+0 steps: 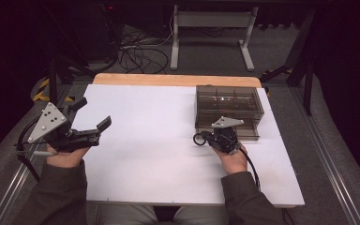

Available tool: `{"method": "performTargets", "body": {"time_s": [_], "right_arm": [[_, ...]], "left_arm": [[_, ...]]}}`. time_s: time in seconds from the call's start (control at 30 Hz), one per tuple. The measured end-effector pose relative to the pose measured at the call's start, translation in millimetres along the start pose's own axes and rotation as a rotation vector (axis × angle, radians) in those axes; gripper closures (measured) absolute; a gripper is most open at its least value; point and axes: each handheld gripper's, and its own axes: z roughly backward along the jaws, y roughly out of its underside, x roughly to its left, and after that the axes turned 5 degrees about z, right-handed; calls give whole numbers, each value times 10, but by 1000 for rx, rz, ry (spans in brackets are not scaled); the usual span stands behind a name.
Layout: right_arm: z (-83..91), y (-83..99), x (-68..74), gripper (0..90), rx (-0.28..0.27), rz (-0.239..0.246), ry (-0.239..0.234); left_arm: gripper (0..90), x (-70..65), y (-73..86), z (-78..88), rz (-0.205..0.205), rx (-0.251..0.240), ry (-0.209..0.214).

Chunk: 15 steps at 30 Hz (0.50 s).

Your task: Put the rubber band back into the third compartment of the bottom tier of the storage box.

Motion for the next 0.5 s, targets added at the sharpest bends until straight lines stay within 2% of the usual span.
{"method": "performTargets", "body": {"time_s": [0.5], "right_arm": [[42,38,-83,866,6,-25,56]], "left_arm": [[58,-11,4,-12,-1,13,15]]}}
